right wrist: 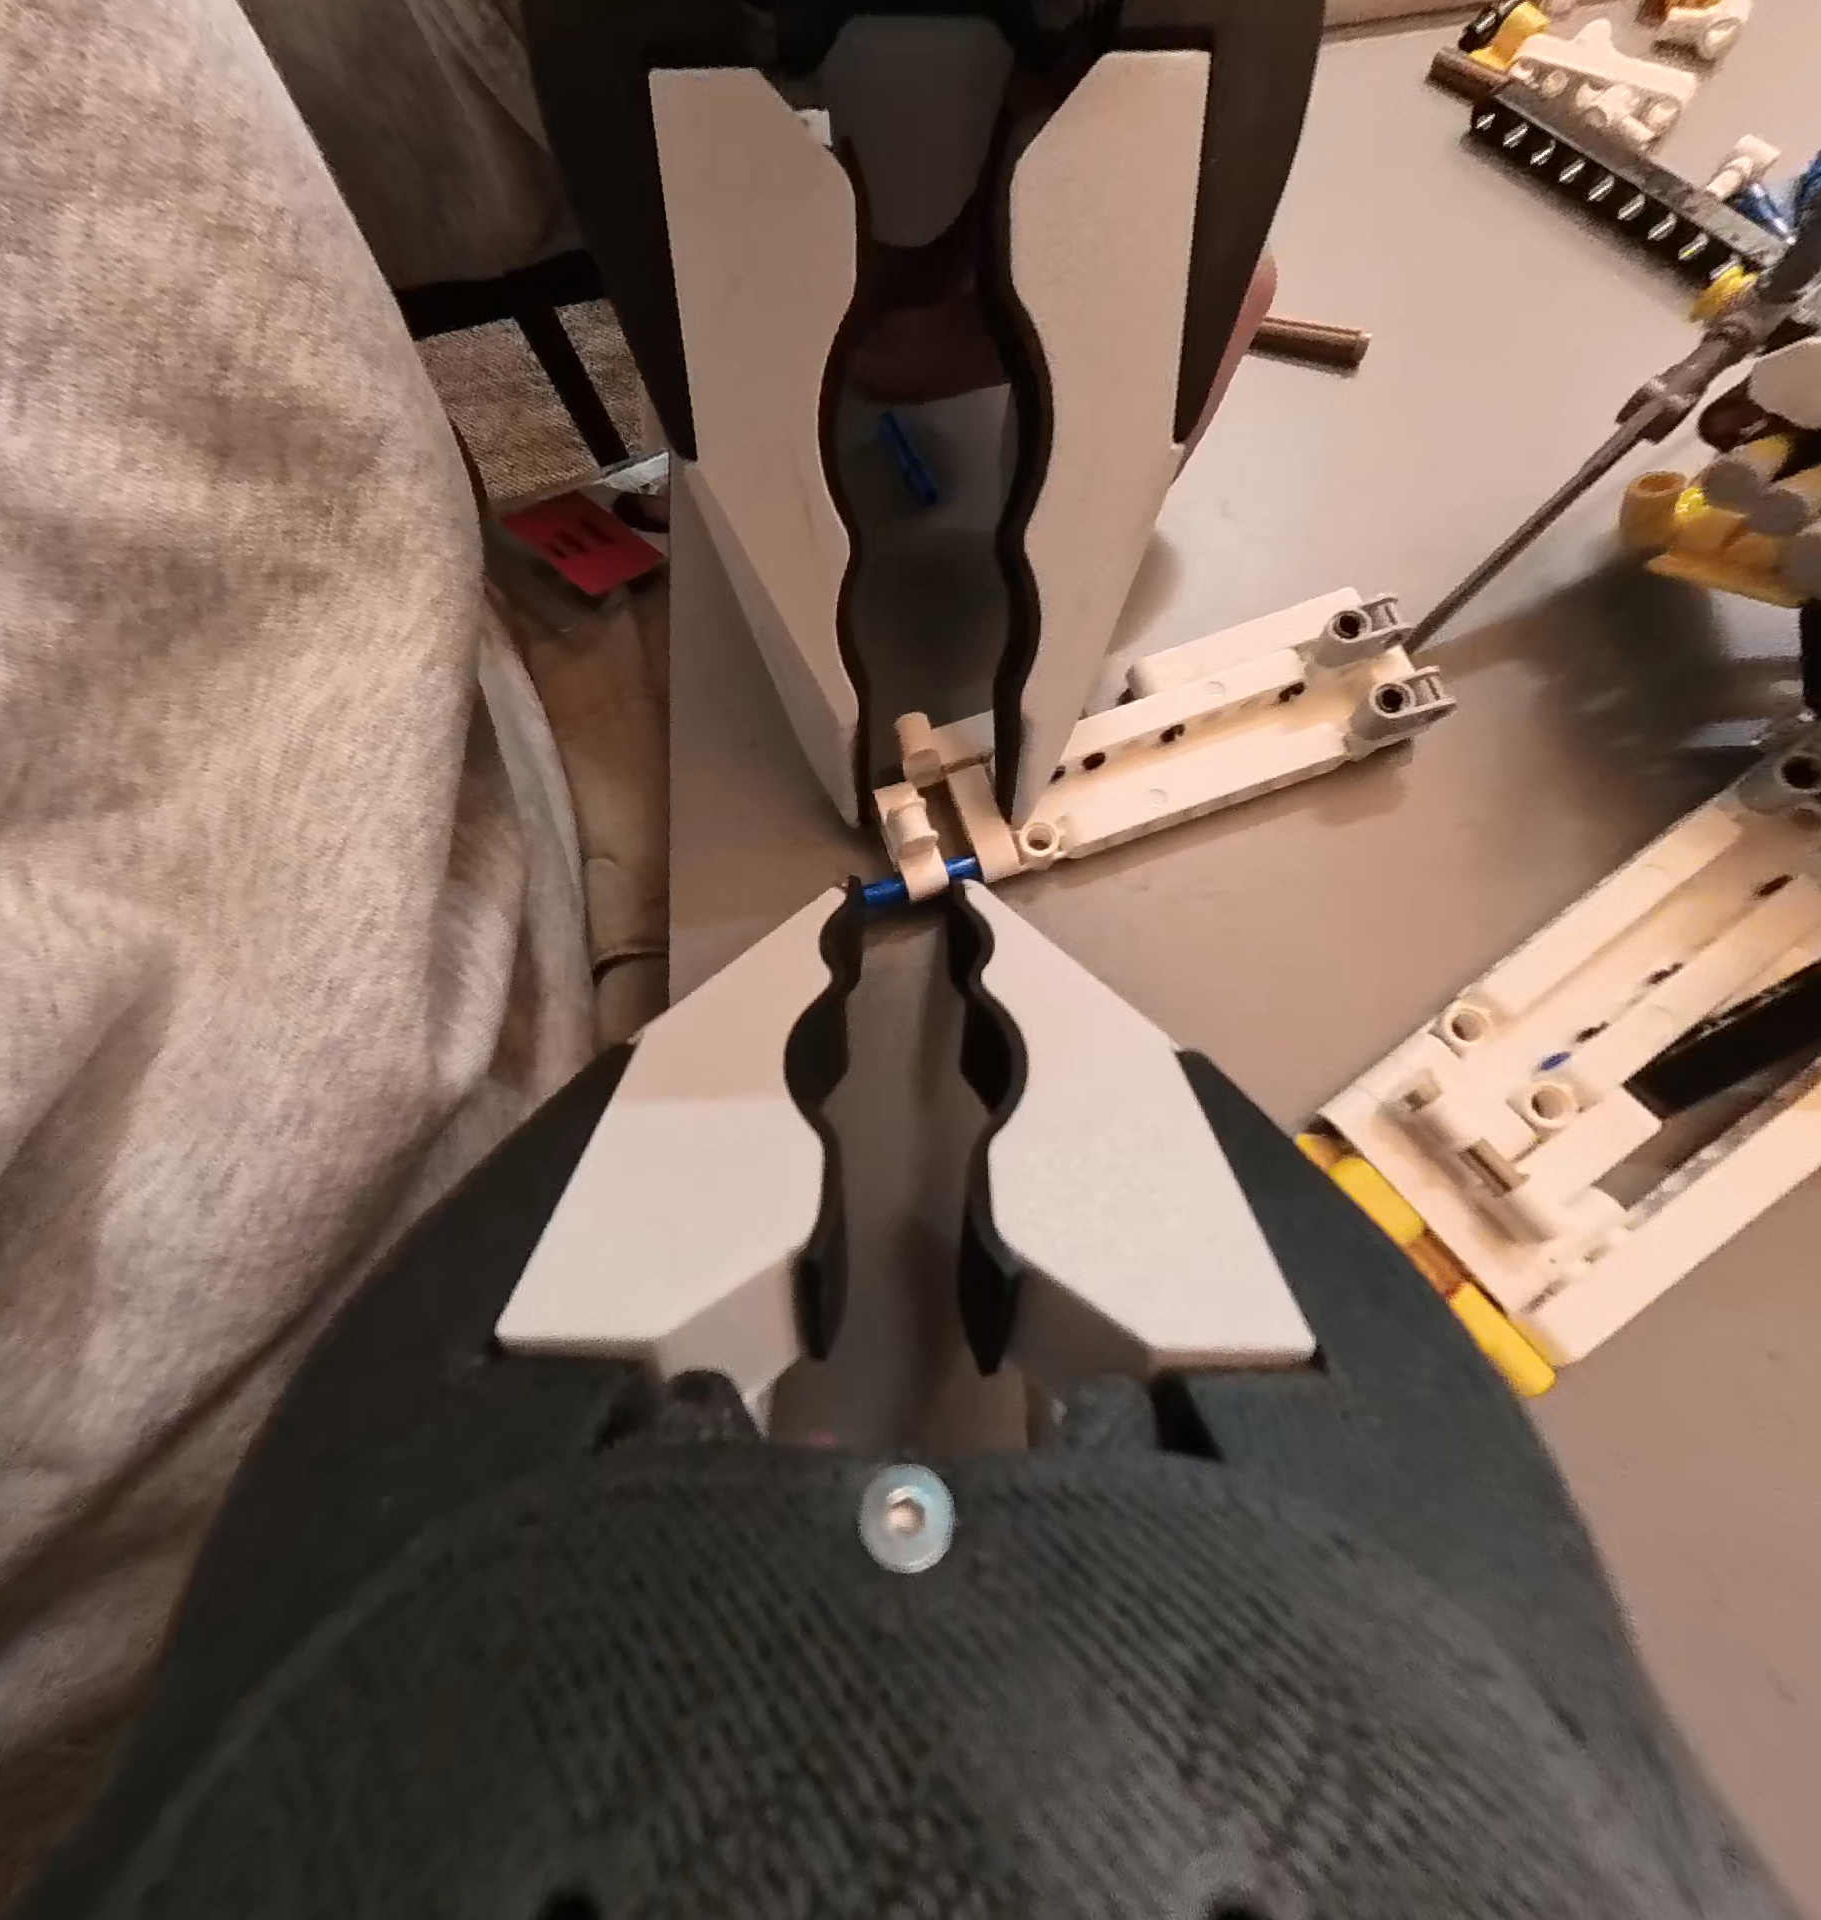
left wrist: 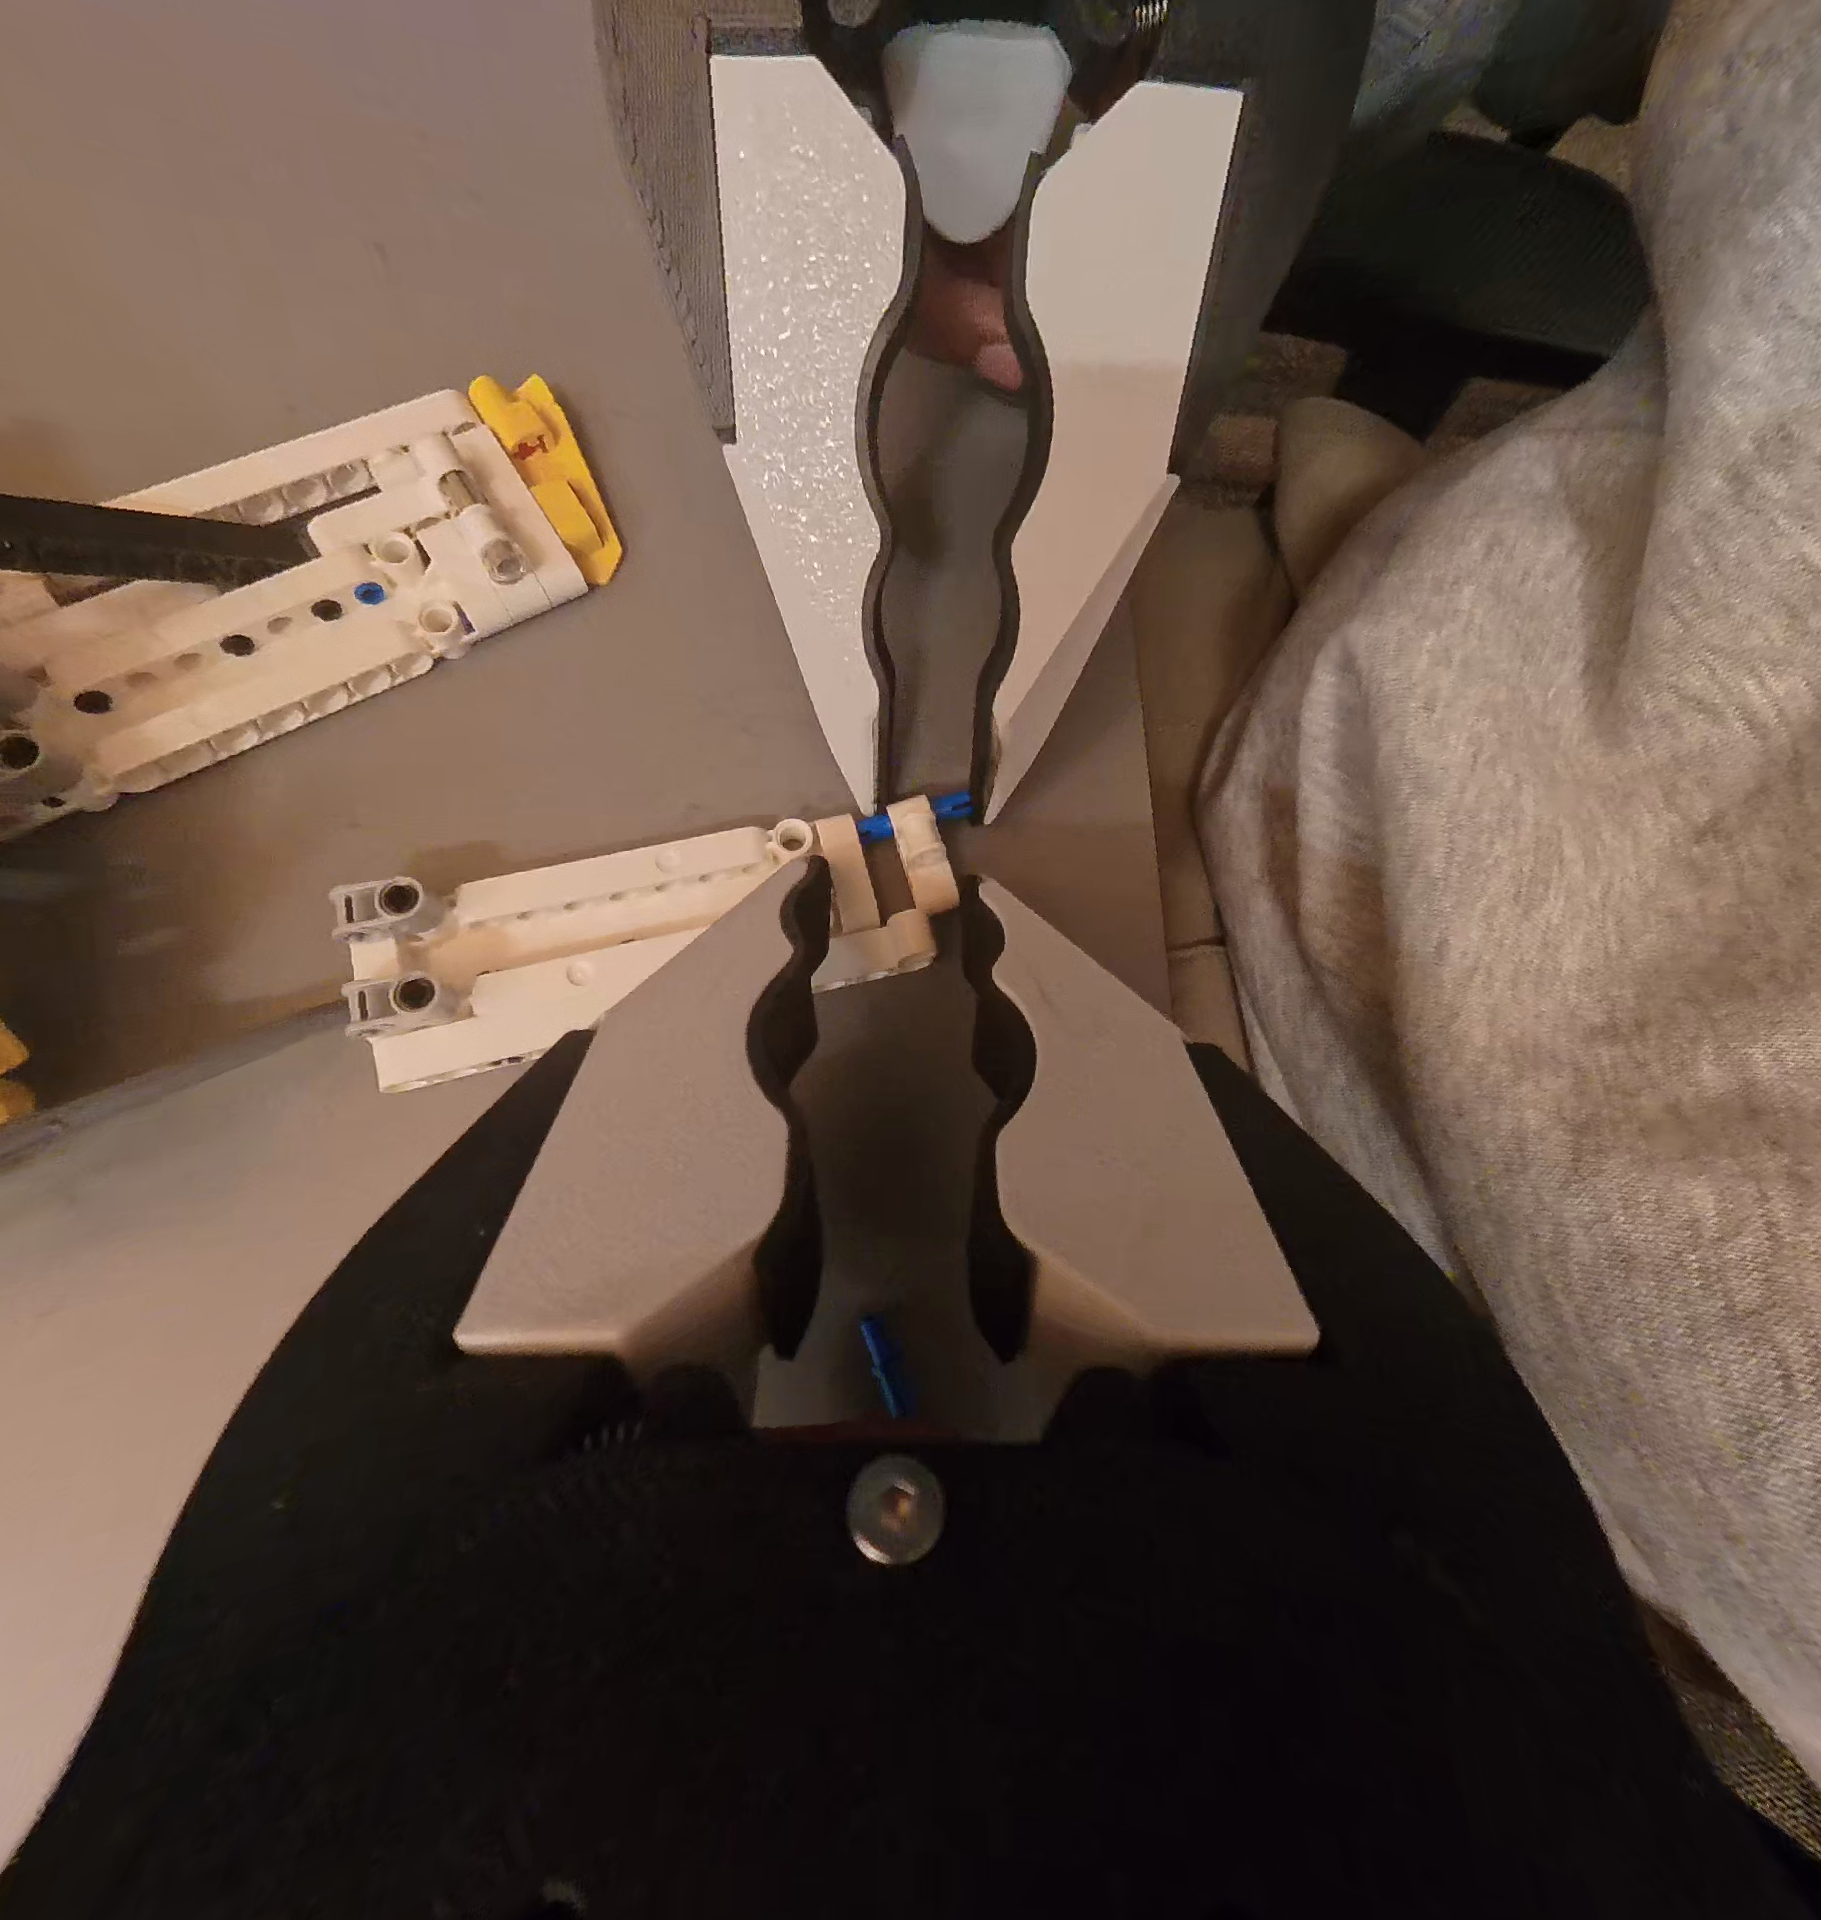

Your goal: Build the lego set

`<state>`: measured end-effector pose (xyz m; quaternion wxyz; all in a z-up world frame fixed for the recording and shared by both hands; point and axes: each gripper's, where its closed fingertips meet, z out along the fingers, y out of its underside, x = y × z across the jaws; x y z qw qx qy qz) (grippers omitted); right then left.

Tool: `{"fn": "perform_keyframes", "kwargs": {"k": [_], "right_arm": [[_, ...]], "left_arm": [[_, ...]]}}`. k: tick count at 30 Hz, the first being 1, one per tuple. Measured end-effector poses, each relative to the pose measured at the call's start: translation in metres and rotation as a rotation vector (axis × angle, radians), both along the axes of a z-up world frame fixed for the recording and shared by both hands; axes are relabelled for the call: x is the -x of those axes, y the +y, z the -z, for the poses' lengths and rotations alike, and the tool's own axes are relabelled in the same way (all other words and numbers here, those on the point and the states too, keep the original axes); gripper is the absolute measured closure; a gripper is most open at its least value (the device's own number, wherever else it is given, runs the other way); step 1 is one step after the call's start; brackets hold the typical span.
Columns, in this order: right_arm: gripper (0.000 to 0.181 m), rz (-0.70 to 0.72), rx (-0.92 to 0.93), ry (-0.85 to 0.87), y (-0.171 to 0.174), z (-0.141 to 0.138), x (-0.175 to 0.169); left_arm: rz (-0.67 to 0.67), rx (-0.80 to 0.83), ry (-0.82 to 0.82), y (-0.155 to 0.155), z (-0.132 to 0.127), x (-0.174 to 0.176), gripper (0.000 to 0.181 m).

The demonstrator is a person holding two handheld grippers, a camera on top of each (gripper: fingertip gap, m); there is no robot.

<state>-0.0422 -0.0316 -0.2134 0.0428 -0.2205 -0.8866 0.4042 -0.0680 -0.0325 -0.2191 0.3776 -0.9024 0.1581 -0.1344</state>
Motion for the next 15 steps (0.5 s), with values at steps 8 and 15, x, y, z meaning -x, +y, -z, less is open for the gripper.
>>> {"fn": "perform_keyframes", "kwargs": {"k": [8, 15], "right_arm": [[0.167, 0.005, -0.021, 0.036, -0.0007, 0.0001, -0.001], [0.167, -0.019, -0.011, -0.006, -0.0006, -0.0006, -0.0008]], "left_arm": [[0.003, -0.002, 0.004, 0.0002, -0.0001, 0.0001, 0.157], [-0.001, -0.002, 0.003, 0.0006, -0.0003, 0.0004, 0.158]]}}
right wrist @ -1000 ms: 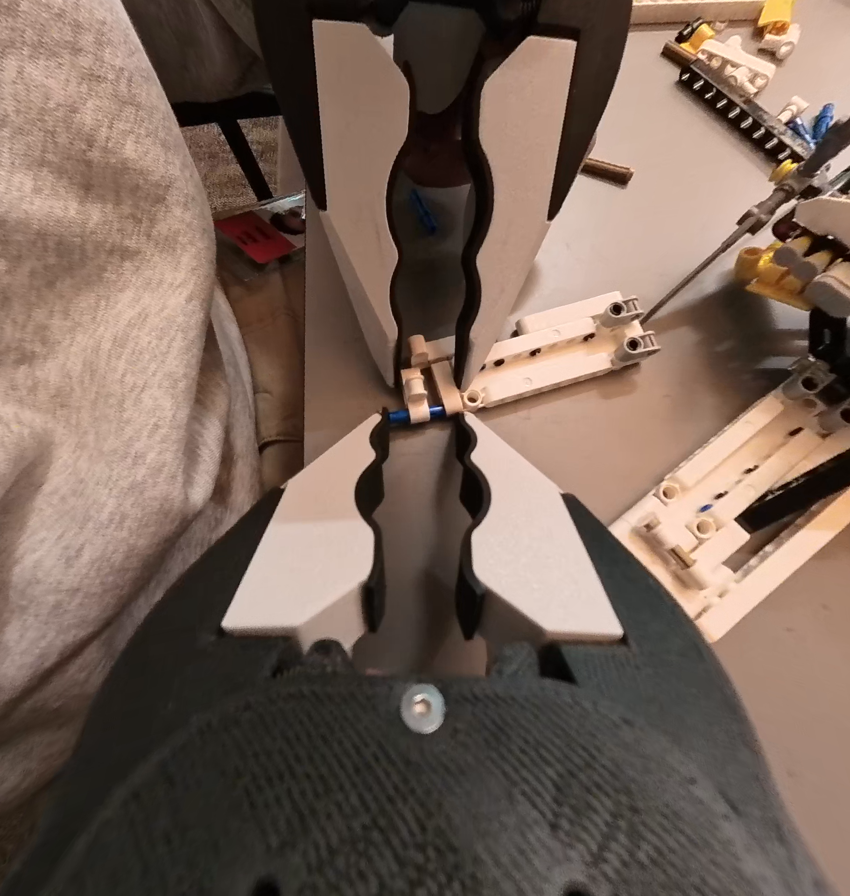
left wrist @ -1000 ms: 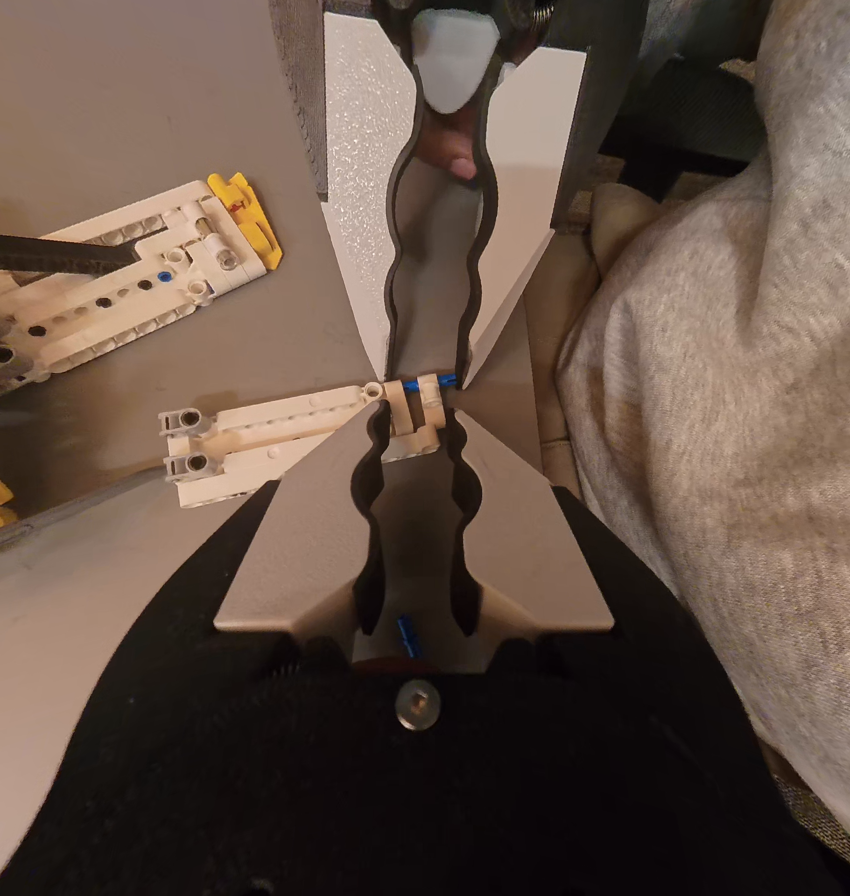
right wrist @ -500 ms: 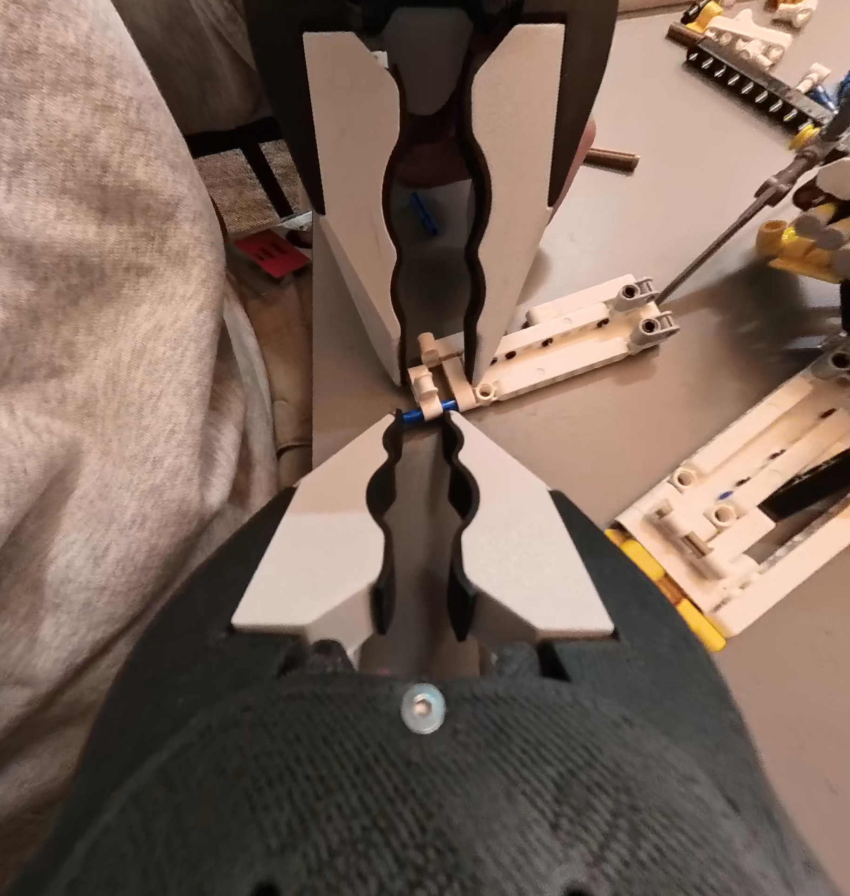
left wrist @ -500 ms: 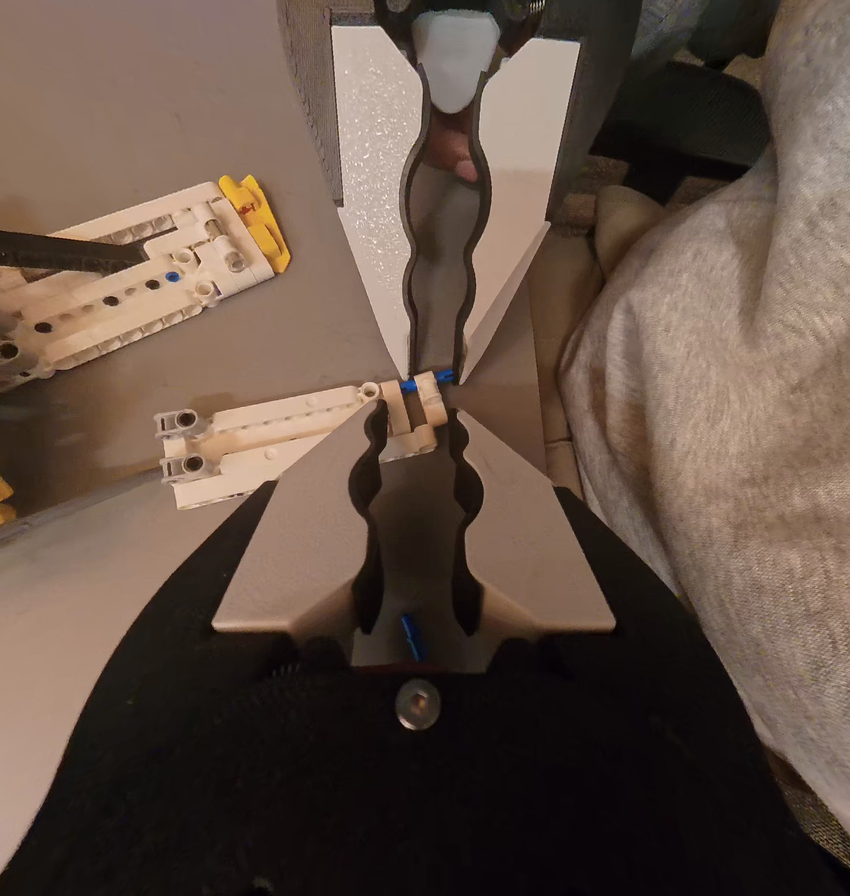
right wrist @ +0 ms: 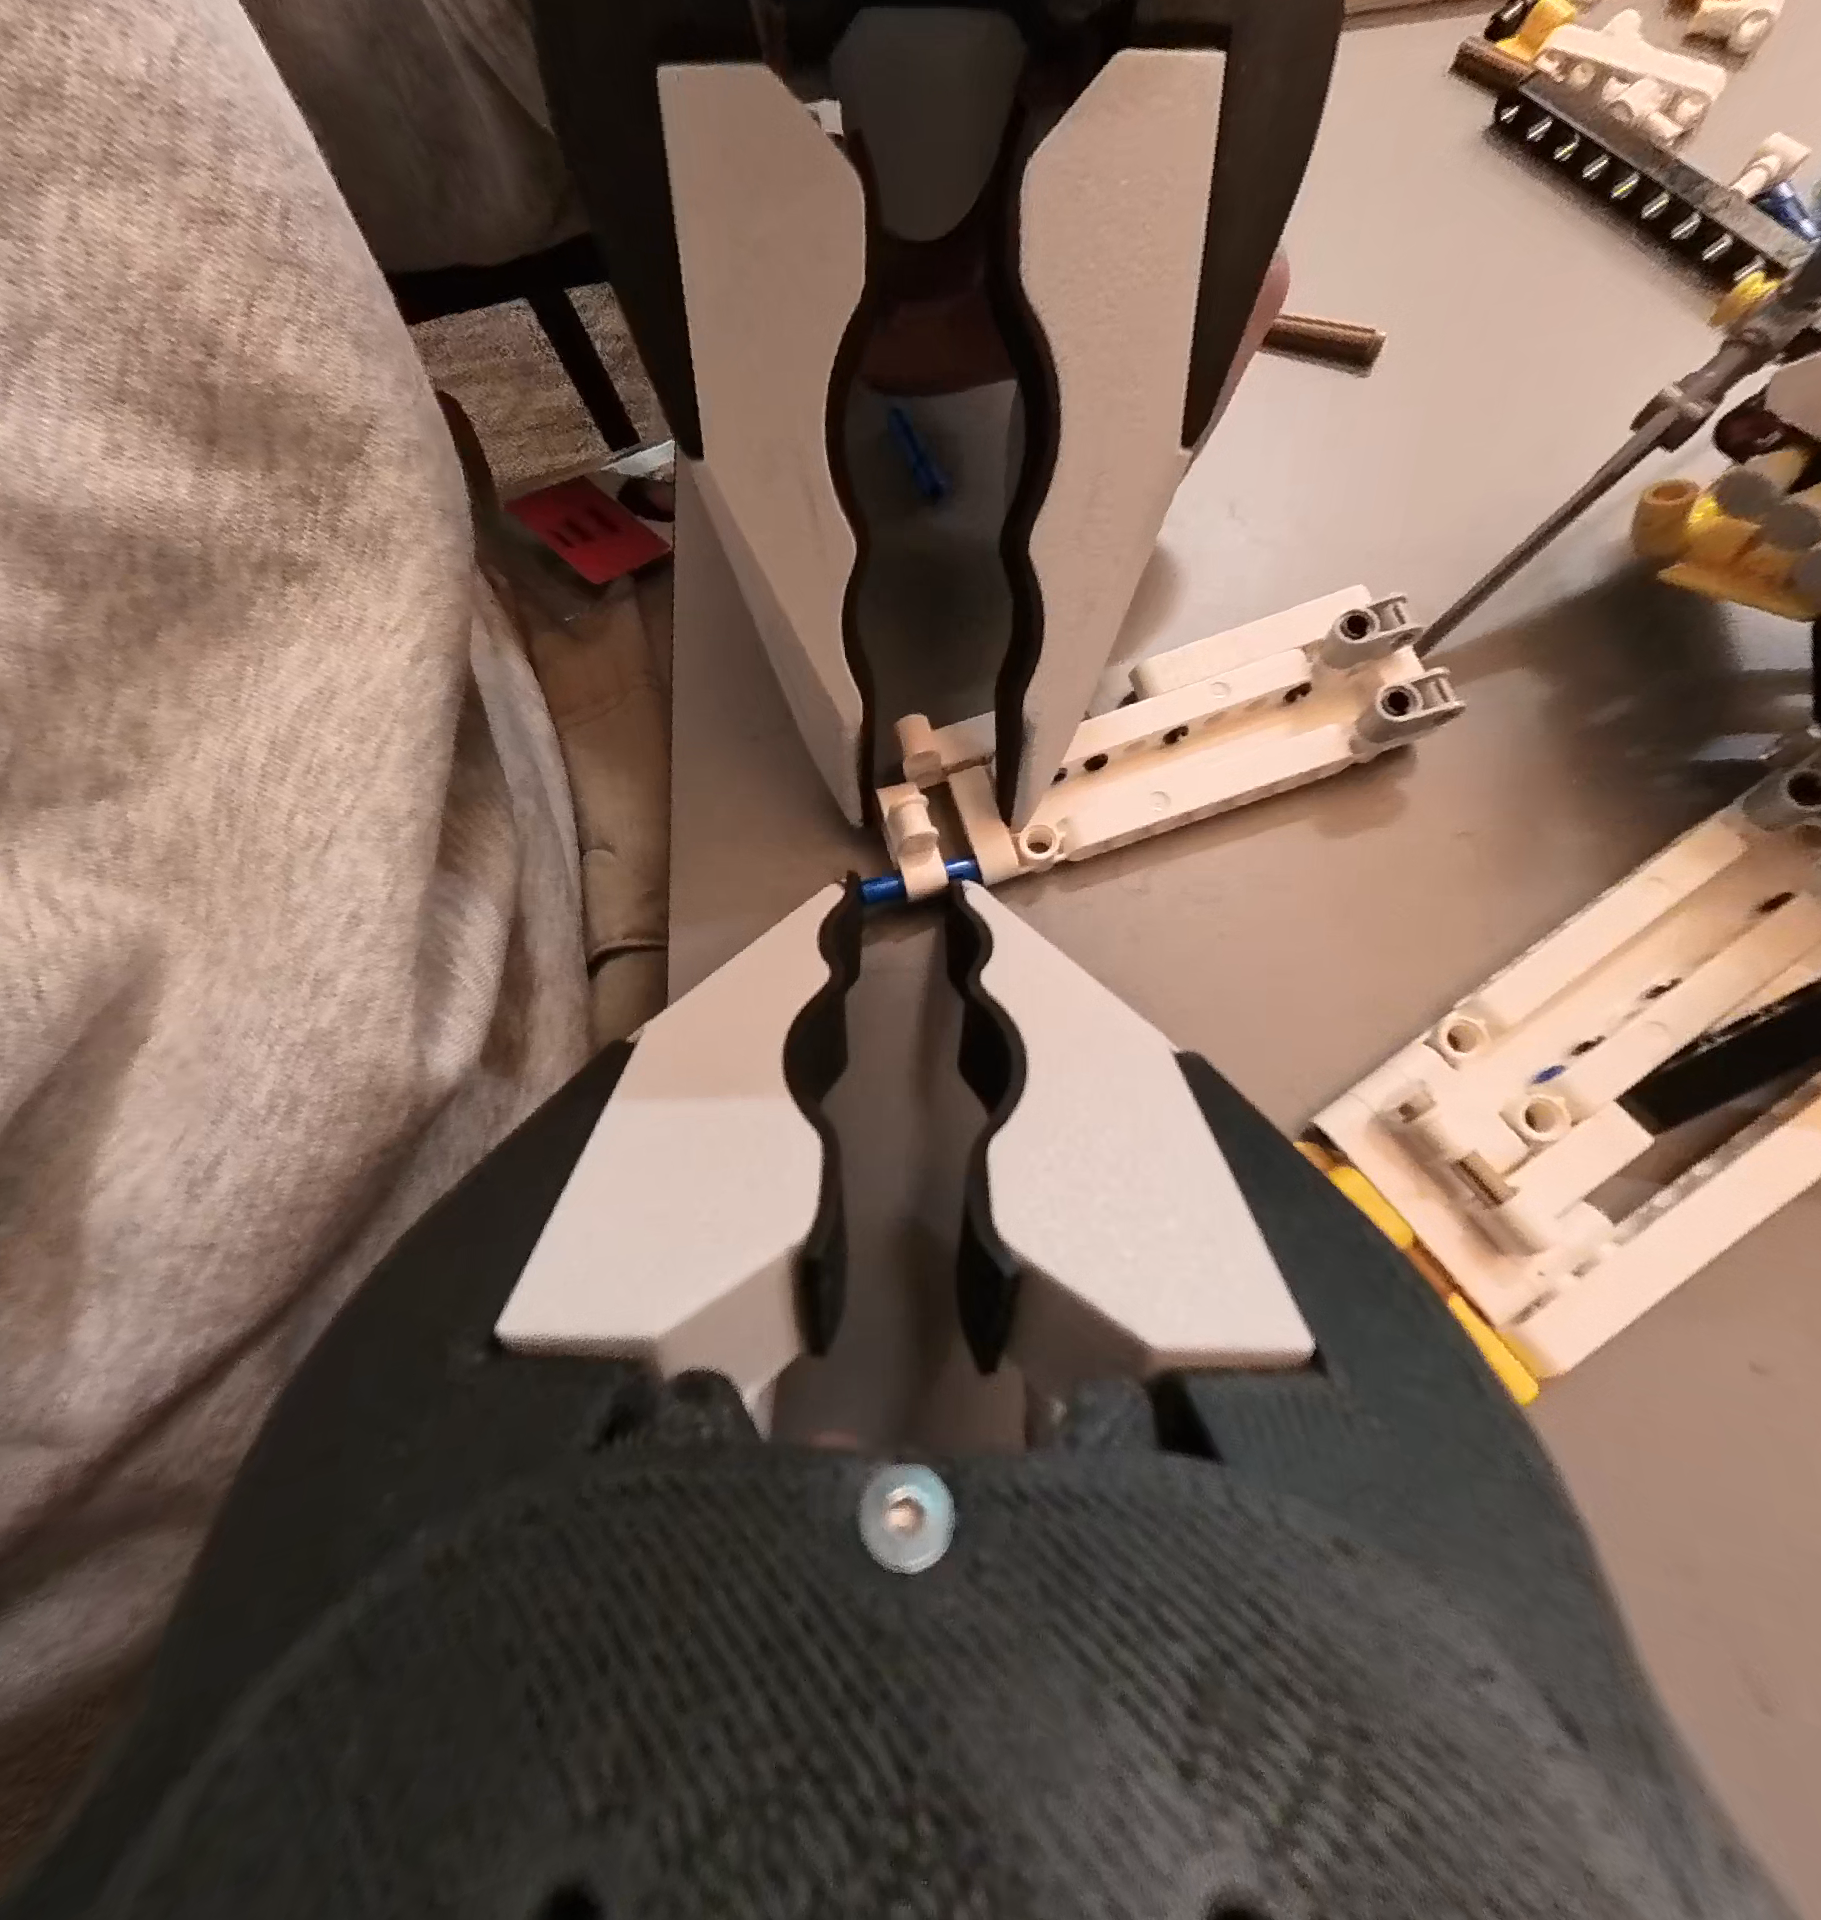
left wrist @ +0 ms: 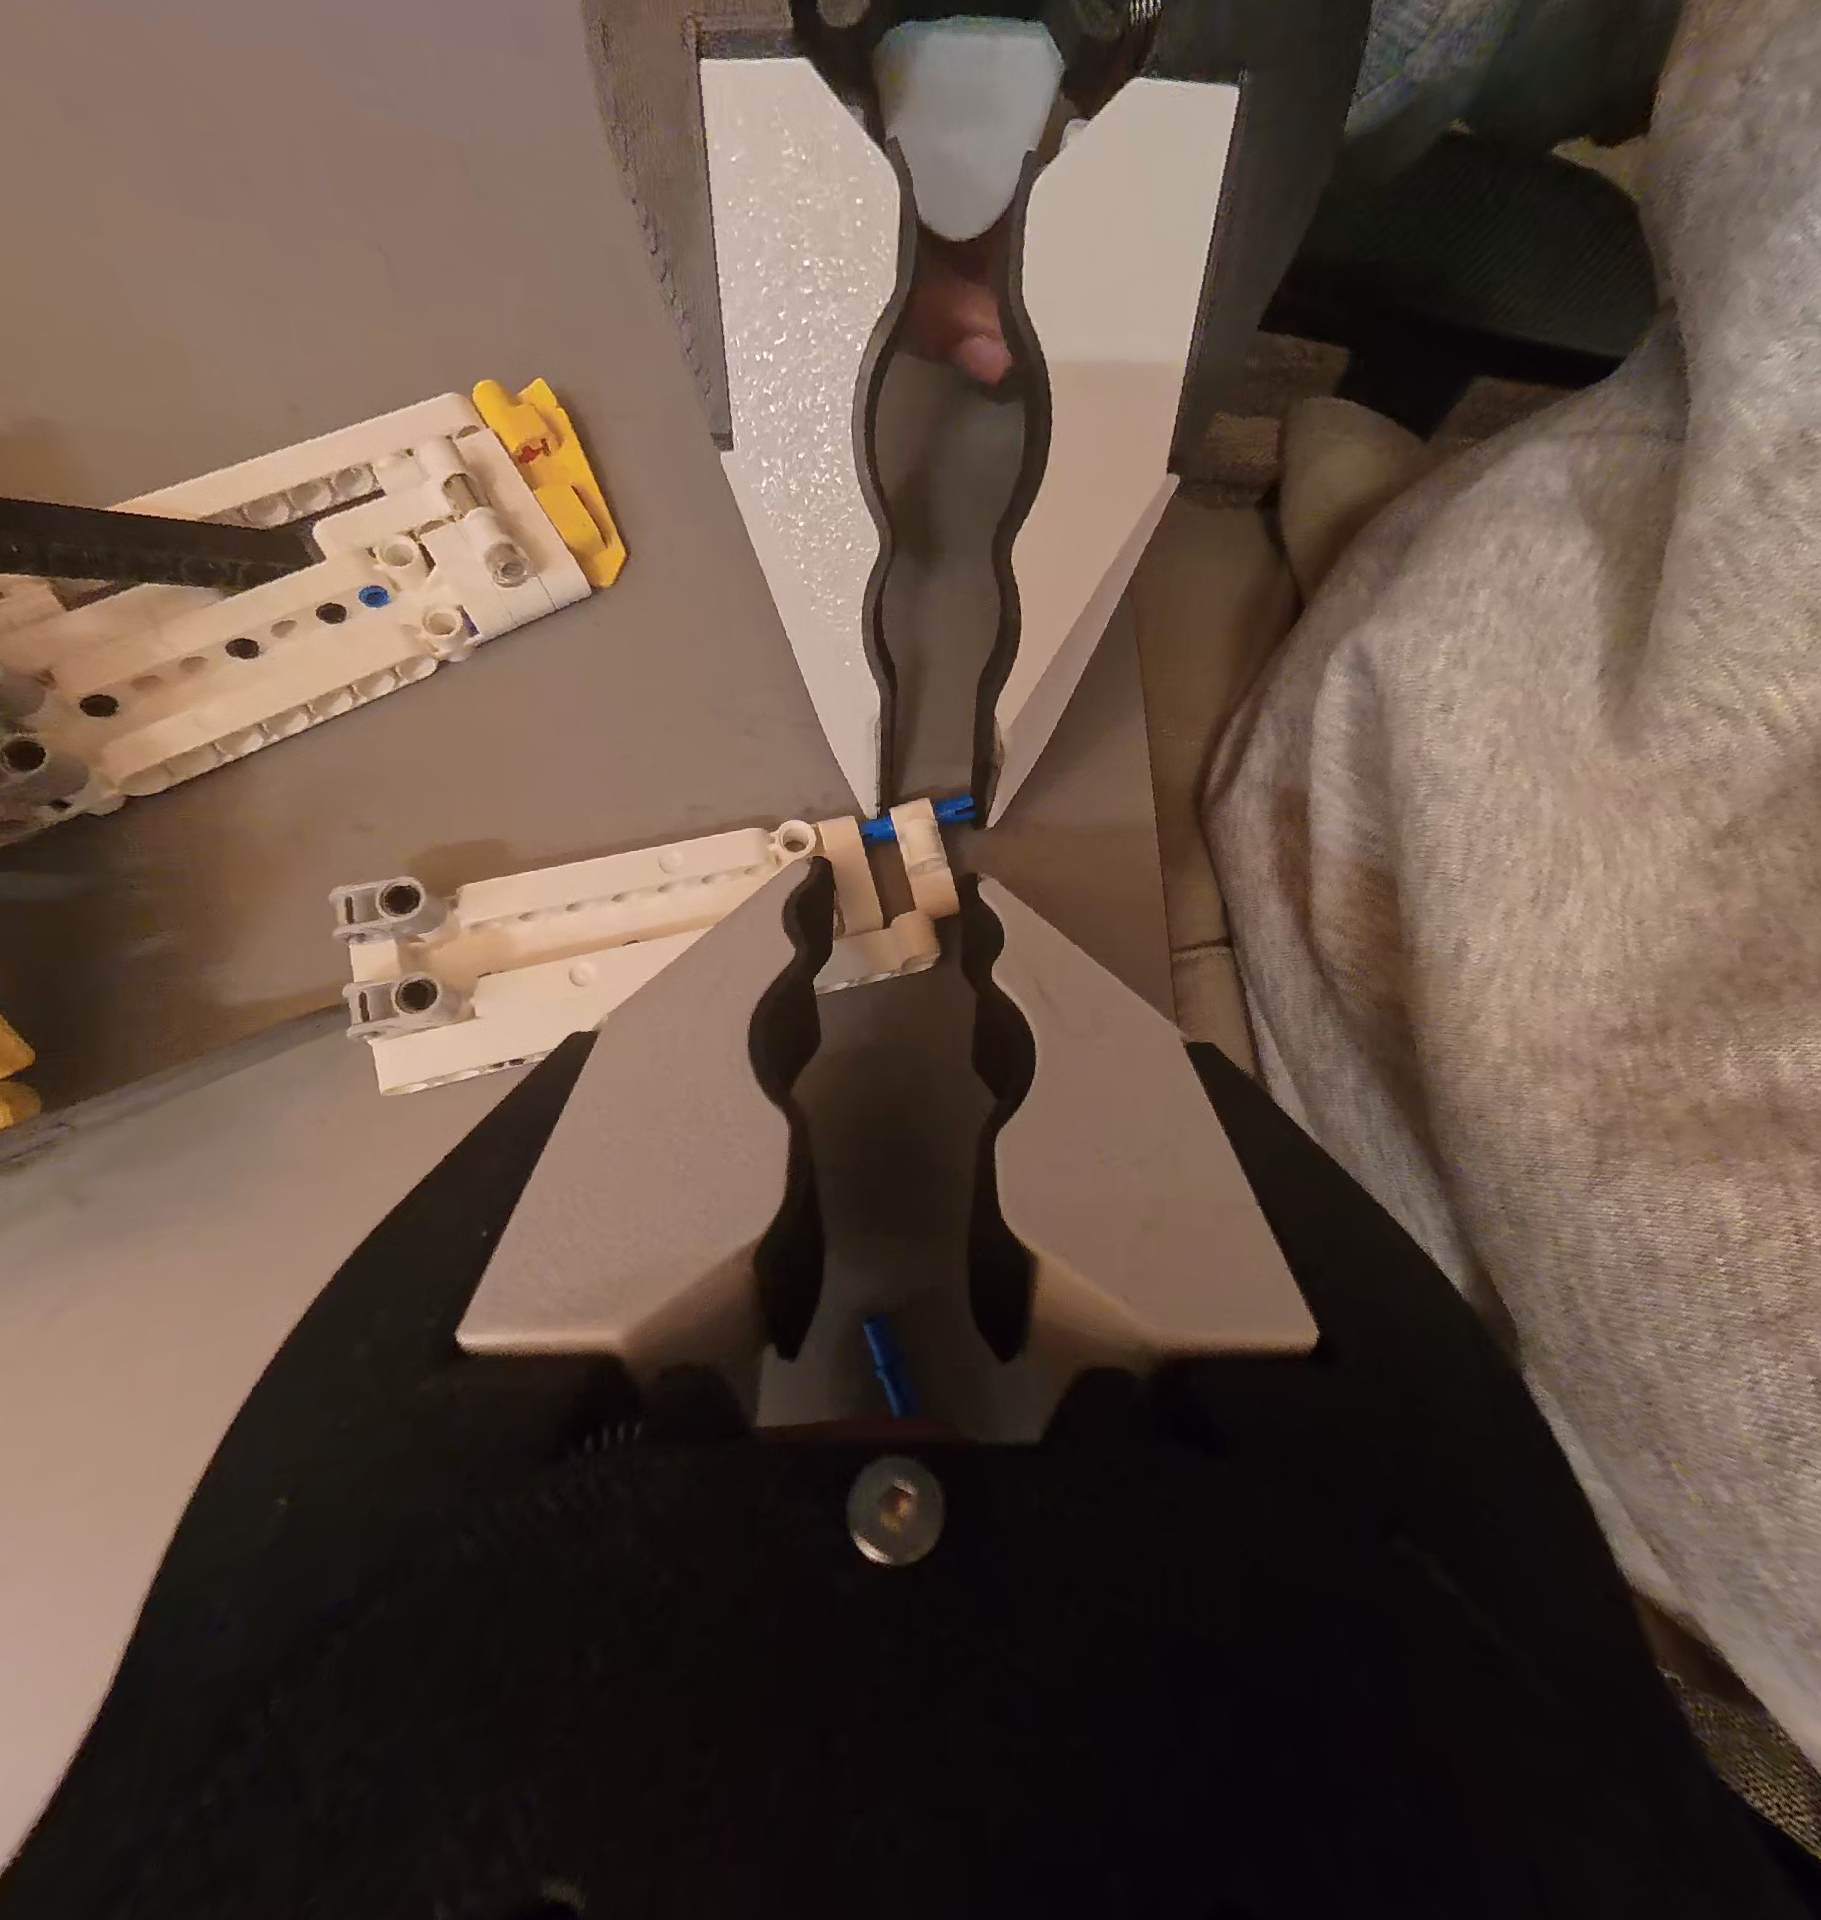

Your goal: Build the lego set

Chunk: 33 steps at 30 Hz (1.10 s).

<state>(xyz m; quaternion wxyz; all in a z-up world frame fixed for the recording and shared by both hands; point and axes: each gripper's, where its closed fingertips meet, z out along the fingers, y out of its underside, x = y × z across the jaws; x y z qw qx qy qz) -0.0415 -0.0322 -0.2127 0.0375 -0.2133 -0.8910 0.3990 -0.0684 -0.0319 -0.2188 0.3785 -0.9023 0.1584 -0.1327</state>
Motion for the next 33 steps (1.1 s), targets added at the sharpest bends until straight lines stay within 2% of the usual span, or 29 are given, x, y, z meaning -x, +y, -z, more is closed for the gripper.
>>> {"fn": "perform_keyframes", "kwargs": {"k": [8, 14, 19, 22, 27, 29, 33], "right_arm": [[0.167, -0.038, -0.007, 0.015, 0.001, 0.0, 0.001], [0.166, 0.056, 0.048, -0.103, 0.003, -0.001, 0.004], [0.164, 0.09, -0.01, -0.01, 0.005, 0.0, 0.007], [0.153, 0.126, -0.043, 0.028, 0.01, 0.001, 0.009], [0.147, 0.196, 0.007, 0.051, 0.006, 0.0, 0.011], [0.148, 0.227, 0.026, 0.081, 0.001, -0.001, 0.012], [0.161, 0.28, -0.072, 0.212, 0.008, 0.003, 0.02]], "left_arm": [[0.0, 0.017, -0.052, 0.0, -0.001, 0.0, 0.158], [-0.005, 0.011, -0.023, 0.0, 0.0, 0.001, 0.159], [-0.003, 0.009, -0.015, 0.0, 0.0, 0.001, 0.16], [0.0, 0.006, -0.004, 0.0, 0.0, 0.002, 0.16], [0.004, 0.006, -0.007, -0.001, 0.0, 0.001, 0.159], [0.004, 0.006, -0.007, -0.001, 0.0, 0.001, 0.159], [0.005, 0.005, -0.006, -0.001, 0.0, 0.001, 0.158]]}}
